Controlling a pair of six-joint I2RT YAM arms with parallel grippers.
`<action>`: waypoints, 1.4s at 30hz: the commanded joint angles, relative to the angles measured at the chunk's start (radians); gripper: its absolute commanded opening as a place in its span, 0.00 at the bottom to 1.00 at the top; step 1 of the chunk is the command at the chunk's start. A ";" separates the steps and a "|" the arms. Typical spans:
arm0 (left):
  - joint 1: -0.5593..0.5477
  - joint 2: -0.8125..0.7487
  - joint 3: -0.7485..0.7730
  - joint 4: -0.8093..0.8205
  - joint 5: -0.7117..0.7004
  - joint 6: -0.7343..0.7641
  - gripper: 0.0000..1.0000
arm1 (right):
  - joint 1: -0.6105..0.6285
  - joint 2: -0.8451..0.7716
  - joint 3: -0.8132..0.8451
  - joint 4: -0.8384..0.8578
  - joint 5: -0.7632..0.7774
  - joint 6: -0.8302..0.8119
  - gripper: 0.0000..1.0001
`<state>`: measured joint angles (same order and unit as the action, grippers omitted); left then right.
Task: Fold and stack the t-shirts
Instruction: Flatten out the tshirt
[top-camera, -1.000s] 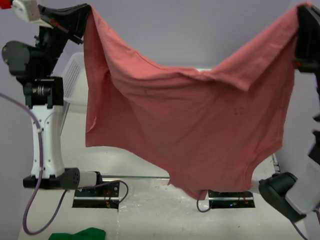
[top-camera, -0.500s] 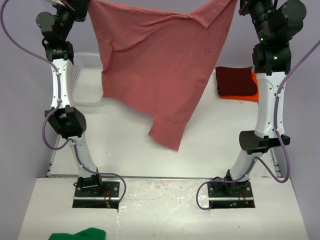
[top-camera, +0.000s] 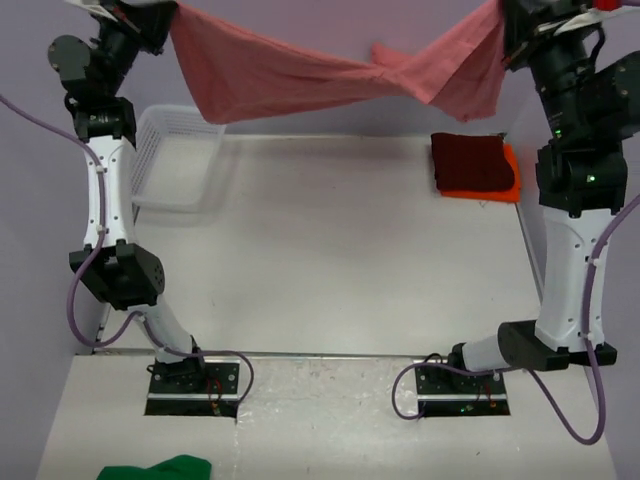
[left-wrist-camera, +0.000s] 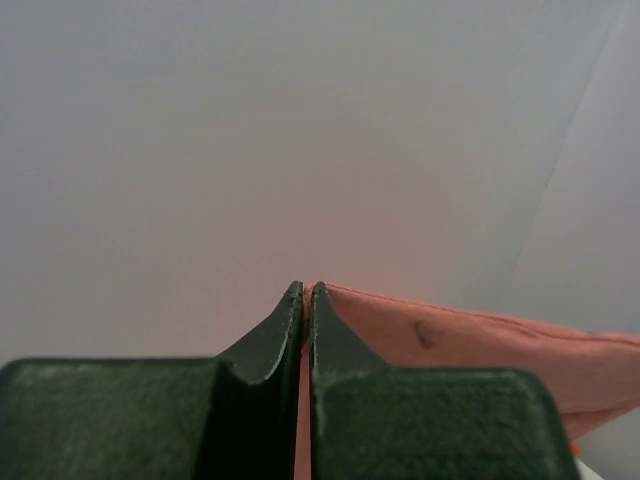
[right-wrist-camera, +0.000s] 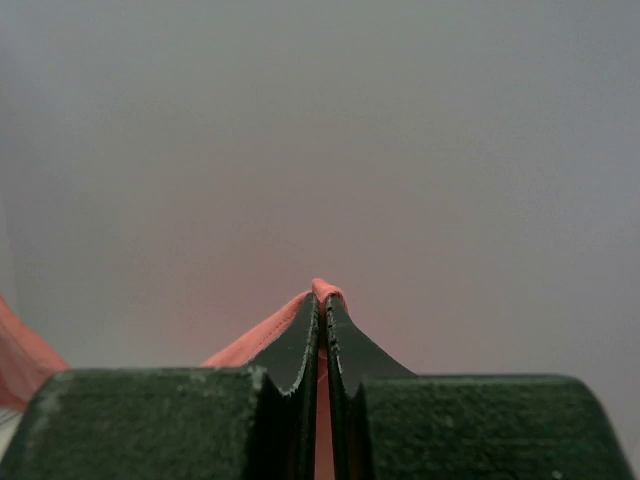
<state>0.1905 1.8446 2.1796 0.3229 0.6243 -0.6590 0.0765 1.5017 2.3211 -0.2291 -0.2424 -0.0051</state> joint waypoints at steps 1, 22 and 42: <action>-0.051 0.070 -0.232 -0.247 0.058 0.076 0.00 | 0.018 -0.022 -0.265 -0.204 0.070 0.120 0.00; -0.283 -0.673 -1.202 -1.061 -0.426 0.111 0.00 | 0.258 -0.753 -1.172 -0.783 0.383 0.507 0.00; -0.281 -0.763 -1.279 -1.213 -0.514 0.062 0.00 | 0.259 -0.739 -1.260 -0.750 0.442 0.527 0.00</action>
<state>-0.0937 1.1236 0.8898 -0.8585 0.1490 -0.5640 0.3336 0.7536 1.0210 -1.0164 0.1516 0.5018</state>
